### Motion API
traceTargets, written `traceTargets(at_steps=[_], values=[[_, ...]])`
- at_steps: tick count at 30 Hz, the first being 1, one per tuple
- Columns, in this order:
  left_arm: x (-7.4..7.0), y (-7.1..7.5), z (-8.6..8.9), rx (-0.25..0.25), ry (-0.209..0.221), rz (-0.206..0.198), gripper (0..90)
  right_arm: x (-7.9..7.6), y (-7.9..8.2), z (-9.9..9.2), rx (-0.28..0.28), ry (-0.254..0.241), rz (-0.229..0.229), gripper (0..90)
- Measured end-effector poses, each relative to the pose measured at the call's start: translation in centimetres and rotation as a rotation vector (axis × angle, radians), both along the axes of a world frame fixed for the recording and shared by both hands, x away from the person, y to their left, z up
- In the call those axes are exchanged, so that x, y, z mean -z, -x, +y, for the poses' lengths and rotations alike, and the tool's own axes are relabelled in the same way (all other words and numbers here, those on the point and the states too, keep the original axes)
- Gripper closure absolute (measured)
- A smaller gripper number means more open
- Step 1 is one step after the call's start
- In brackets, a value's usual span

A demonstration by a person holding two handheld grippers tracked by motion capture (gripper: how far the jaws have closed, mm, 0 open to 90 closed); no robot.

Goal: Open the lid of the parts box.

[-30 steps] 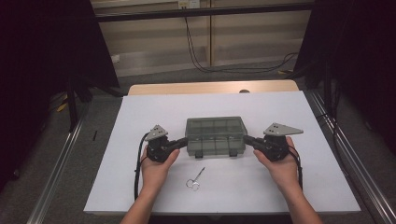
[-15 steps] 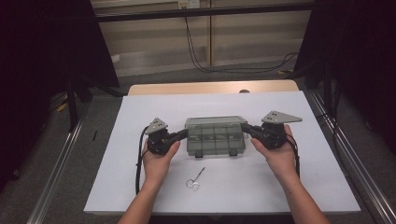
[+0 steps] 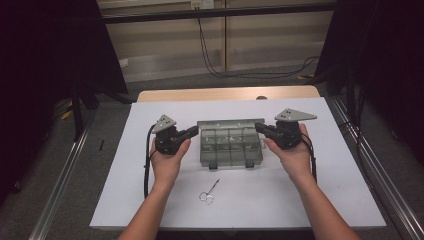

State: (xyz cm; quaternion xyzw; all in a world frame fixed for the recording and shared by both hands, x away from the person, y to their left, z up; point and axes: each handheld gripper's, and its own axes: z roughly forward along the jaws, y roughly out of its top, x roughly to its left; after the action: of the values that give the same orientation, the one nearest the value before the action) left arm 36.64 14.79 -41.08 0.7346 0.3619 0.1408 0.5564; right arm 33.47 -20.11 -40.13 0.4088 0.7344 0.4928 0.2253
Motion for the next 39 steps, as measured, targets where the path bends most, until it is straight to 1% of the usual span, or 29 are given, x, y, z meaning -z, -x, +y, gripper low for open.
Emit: traceTargets(at_steps=[4,5,7,9,12,13,14,15,16,17,18,19,21,22,23,24,25,26,27,28,29,30,31,32,34,35,37,38,39], values=[[0.0,-0.4,0.0,0.008,-0.001,-0.006,90.0,-0.1,-0.6,-0.1,0.009,-0.008,-0.005,90.0],[0.0,-0.5,0.0,0.009,0.005,-0.005,89.6,-0.2,-0.8,-0.1,0.01,-0.008,-0.005,90.0],[0.2,-0.7,0.1,0.005,0.001,-0.012,87.2,-0.4,-1.1,-0.1,0.02,-0.012,-0.006,90.0],[0.4,-0.9,0.2,-0.001,0.0,-0.01,82.3,-0.5,-1.5,-0.1,0.02,-0.006,-0.005,90.0],[0.8,-1.4,0.4,-0.023,-0.003,-0.013,67.0,-0.6,-2.0,0.0,0.025,-0.002,-0.002,90.0],[1.0,-1.7,0.3,-0.045,0.014,-0.009,59.4,-0.6,-2.2,0.0,0.029,-0.001,-0.005,90.0],[1.1,-1.9,0.2,-0.069,0.015,0.008,47.6,-0.7,-2.4,0.0,0.028,0.002,-0.005,90.0],[1.2,-2.3,0.2,-0.085,0.007,0.024,34.5,-0.7,-2.6,0.0,0.03,0.001,-0.005,90.0],[1.3,-2.6,0.1,-0.088,0.006,0.033,21.8,-0.8,-2.8,-0.1,0.035,-0.001,-0.005,90.0],[1.4,-2.9,0.0,-0.11,-0.002,0.052,10.0,-0.8,-2.9,-0.1,0.039,-0.001,-0.007,90.0],[1.5,-3.2,-0.1,-0.113,-0.015,0.059,0.3,-0.8,-3.0,-0.2,0.04,-0.004,-0.007,90.0],[1.6,-3.5,-0.3,-0.109,-0.012,0.062,0.0,-0.9,-3.2,-0.2,0.05,-0.011,-0.008,90.0],[1.7,-4.0,-0.5,-0.1,-0.016,0.068,0.0,-0.8,-3.5,-0.3,0.049,-0.019,-0.003,90.0],[1.7,-4.1,-0.8,-0.113,-0.031,0.074,1.0,-0.8,-3.6,-0.3,0.053,-0.02,-0.004,90.0],[1.6,-4.3,-1.0,-0.115,-0.045,0.072,5.7,-0.8,-3.7,-0.3,0.055,-0.02,-0.002,90.0],[1.7,-4.3,-1.2,-0.113,-0.055,0.068,11.0,-0.8,-3.8,-0.3,0.055,-0.02,-0.003,90.0],[1.7,-4.3,-1.6,-0.145,-0.059,0.067,18.7,-0.8,-3.9,-0.2,0.056,-0.021,0.001,90.0],[1.7,-4.4,-1.8,-0.153,-0.088,0.062,29.7,-0.7,-4.0,-0.2,0.058,-0.02,-0.001,90.0],[1.7,-4.4,-1.9,-0.156,-0.094,0.065,40.4,-0.8,-4.1,-0.2,0.059,-0.016,0.001,90.0],[1.8,-4.6,-2.0,-0.146,-0.086,0.066,46.8,-0.8,-4.2,-0.2,0.059,-0.014,-0.001,90.0],[1.8,-4.7,-2.1,-0.154,-0.089,0.065,52.7,-0.8,-4.3,-0.2,0.058,-0.014,-0.003,90.0],[1.8,-4.9,-2.1,-0.166,-0.104,0.058,57.1,-0.9,-4.4,-0.2,0.059,-0.014,-0.003,90.0],[1.8,-5.0,-2.2,-0.188,-0.096,0.064,58.2,-0.9,-4.5,-0.1,0.062,-0.011,-0.005,90.0],[1.8,-5.2,-2.1,-0.193,-0.089,0.063,59.4,-1.0,-4.6,-0.2,0.058,-0.011,-0.007,90.0],[1.7,-5.5,-2.2,-0.172,-0.077,0.072,65.4,-1.1,-4.9,-0.1,0.063,-0.007,-0.011,90.0],[1.6,-5.6,-2.4,-0.155,-0.077,0.063,68.3,-1.2,-5.0,-0.1,0.063,-0.007,-0.012,90.0],[1.4,-5.7,-2.6,-0.139,-0.099,0.051,73.2,-1.5,-5.1,-0.1,0.057,-0.003,-0.017,90.0],[1.4,-5.8,-2.7,-0.133,-0.094,0.051,75.9,-1.6,-5.2,-0.2,0.054,-0.002,-0.021,90.0],[1.4,-5.9,-2.7,-0.136,-0.103,0.05,78.1,-1.7,-5.1,-0.2,0.047,-0.007,-0.025,89.1]])
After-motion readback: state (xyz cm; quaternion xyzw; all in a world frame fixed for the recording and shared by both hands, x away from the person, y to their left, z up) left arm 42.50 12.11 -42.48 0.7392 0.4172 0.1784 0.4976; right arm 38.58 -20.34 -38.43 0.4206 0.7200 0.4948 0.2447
